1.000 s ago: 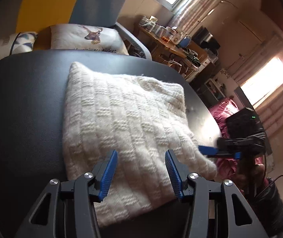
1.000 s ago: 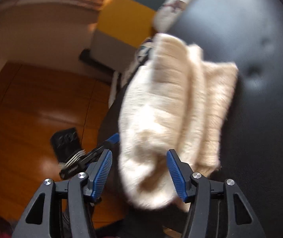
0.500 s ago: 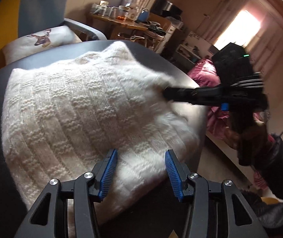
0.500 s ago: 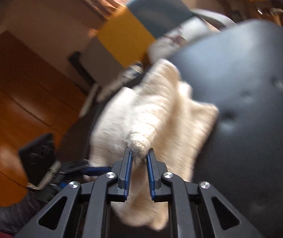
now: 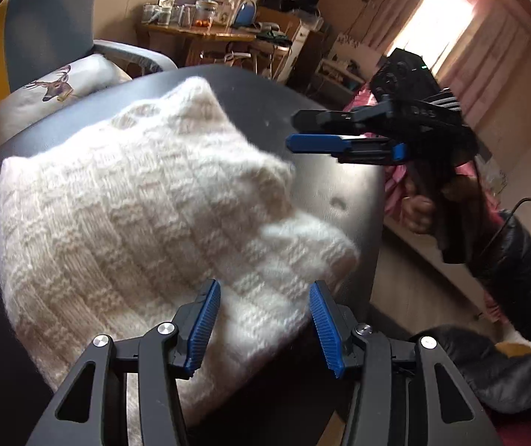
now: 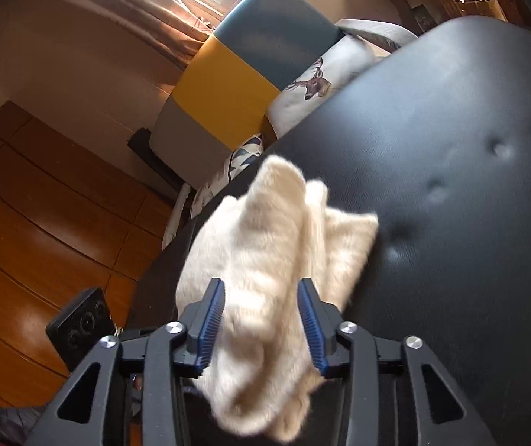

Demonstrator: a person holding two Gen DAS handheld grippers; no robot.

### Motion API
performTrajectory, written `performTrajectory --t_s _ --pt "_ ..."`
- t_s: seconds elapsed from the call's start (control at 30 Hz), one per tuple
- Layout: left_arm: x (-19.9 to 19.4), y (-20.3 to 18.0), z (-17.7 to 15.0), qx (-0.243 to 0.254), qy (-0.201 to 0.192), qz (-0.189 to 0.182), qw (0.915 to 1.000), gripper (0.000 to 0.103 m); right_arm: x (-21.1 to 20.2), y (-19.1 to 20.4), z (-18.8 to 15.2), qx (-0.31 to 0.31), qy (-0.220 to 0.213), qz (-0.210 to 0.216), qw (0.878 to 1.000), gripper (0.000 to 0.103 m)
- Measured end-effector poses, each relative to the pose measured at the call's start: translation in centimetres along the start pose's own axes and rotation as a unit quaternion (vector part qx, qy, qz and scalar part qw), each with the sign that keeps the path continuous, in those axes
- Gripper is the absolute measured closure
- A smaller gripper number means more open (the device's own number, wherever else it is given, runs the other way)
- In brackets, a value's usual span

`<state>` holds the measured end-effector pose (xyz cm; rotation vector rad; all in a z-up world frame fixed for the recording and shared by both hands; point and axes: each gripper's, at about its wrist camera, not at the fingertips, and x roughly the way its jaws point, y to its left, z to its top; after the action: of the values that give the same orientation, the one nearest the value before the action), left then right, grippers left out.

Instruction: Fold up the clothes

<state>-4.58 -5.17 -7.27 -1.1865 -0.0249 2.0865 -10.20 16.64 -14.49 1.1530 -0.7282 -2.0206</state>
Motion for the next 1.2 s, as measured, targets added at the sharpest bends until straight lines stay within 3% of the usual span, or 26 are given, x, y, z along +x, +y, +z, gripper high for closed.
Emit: performTrajectory --t_s 0.13,0.3,0.33,0.4,0.47,0.6,0.7,0.8,0.87,0.93,1.03,1.1,1.2 --pt "0.2 0.4 1.5 -0.022 -0.022 -0.018 0.9994 0.053 3.9 -0.2 2.9 0.036 0.021 0.014 0.999 0.059" --pt "2.6 -1.6 2.2 0.008 -0.007 -0.027 0.9996 0.053 6.8 1.1 5.2 0.064 0.042 -0.003 0.997 0.057" --pt "3.3 -2.1 2.0 0.021 0.002 -0.027 0.9994 0.053 7.1 1.5 5.3 0.053 0.048 -0.024 0.997 0.06" --pt "4.8 -2.7 1.0 0.045 0.029 -0.028 0.9982 0.053 7.2 2.4 5.1 0.019 0.054 -0.044 0.997 0.084" --pt "6.0 -3.2 0.4 0.06 0.039 -0.017 0.9973 0.053 6.4 2.4 4.5 0.007 0.046 -0.059 0.997 0.091" --pt "6.3 -3.4 0.1 0.045 0.034 -0.042 0.9975 0.05 5.3 -0.2 2.4 0.032 0.042 -0.096 0.994 0.091" --pt "6.2 -4.2 0.3 0.069 0.038 -0.03 0.9964 0.05 4.7 -3.0 1.2 0.09 0.022 -0.047 0.995 0.091" --pt "4.3 -3.3 1.7 0.026 0.022 -0.072 0.9968 0.05 4.8 -2.8 1.2 0.077 0.02 -0.047 0.996 0.091" --pt "2.2 -2.1 3.0 -0.003 -0.014 -0.088 0.996 0.05 4.7 -3.0 1.3 0.083 0.018 -0.042 0.996 0.091" --pt "-0.3 -0.1 4.2 -0.035 -0.057 -0.081 0.9945 0.05 4.7 -3.6 1.5 0.1 0.015 -0.024 0.995 0.09" --pt "-1.7 3.5 4.6 -0.1 -0.084 -0.051 0.9901 0.05 4.6 -3.9 2.1 0.113 0.011 -0.012 0.993 0.082" --pt "-1.1 3.8 4.7 -0.099 -0.071 -0.039 0.9918 0.05 3.6 -2.8 2.8 0.102 0.007 -0.029 0.994 0.078" --pt "0.0 3.2 4.6 -0.079 -0.055 -0.031 0.9949 0.05 0.0 0.4 3.5 0.026 -0.031 -0.074 0.996 0.074"
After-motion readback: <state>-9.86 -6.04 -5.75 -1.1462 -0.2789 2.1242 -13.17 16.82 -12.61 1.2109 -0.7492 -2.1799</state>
